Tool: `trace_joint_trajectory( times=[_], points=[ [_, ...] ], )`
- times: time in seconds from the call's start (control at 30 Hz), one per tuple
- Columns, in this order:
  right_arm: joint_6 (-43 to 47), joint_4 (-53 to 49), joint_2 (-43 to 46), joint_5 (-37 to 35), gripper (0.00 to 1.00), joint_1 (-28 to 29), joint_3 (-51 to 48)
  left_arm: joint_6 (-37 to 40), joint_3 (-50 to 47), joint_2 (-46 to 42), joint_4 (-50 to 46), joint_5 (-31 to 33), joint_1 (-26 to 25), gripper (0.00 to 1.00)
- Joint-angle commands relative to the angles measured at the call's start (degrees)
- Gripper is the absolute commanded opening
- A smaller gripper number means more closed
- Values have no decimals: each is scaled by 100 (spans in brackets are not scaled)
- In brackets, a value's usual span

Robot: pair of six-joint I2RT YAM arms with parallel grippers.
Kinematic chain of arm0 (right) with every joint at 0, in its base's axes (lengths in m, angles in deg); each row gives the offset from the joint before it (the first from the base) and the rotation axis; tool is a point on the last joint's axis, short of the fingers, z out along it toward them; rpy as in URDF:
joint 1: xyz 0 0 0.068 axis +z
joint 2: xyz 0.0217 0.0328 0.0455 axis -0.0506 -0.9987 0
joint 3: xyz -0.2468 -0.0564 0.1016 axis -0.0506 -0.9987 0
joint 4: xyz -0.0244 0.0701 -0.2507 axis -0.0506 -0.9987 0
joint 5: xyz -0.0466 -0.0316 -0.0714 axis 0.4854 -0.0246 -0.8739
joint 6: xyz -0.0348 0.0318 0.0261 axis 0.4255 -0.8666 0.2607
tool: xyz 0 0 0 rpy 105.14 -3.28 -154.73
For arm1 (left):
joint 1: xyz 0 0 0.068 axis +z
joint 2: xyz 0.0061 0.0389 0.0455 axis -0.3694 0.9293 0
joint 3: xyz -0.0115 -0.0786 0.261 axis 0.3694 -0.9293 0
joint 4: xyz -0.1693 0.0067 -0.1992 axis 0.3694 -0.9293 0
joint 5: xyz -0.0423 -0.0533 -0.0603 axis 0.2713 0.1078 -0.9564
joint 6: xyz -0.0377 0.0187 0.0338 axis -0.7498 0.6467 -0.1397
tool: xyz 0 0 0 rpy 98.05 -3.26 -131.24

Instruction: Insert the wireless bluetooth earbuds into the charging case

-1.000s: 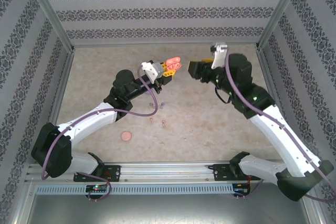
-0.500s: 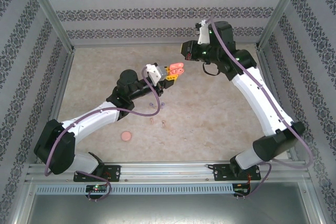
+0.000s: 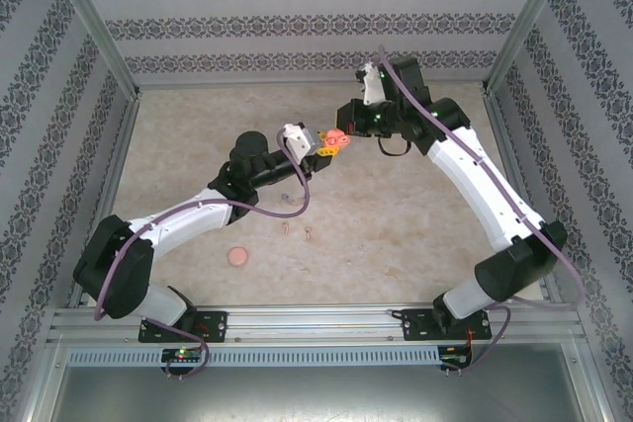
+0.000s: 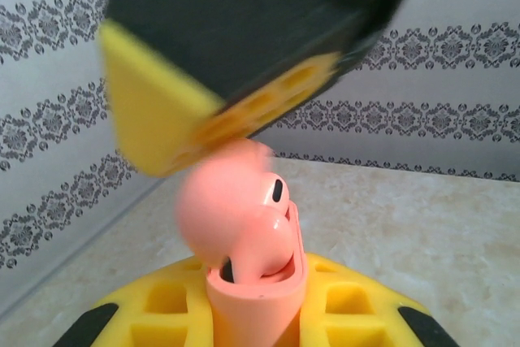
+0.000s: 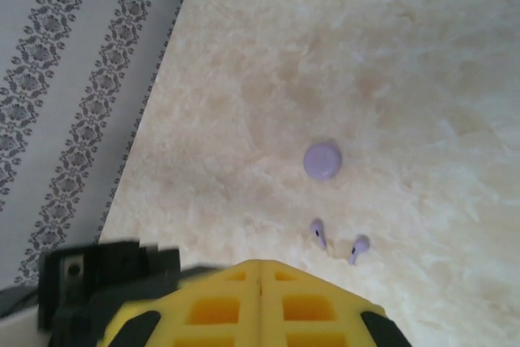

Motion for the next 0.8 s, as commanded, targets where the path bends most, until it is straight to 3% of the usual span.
trace_joint_trajectory(
  times=[0.0,0.13,0.27,0.5,0.77],
  points=[
    [28,-287,514,146,0,89,-538,-6,307,82,229,129,-52,0],
    [-244,-27,1078,-121,0,-102,-1064,-158,384,212,246,153,-55,0],
    [-764,548,1748,-610,4,-690,-1640,-448,548,425,-26,175,-52,0],
    [-1029,1002,2383,-1270,30,-1227,-2879,-1703,1174,1362,-870,235,-113,0],
    [-1170,1325,2758,-1564,55,-1616,-3858,-3516,3317,3235,-3287,83,-247,0]
  ],
)
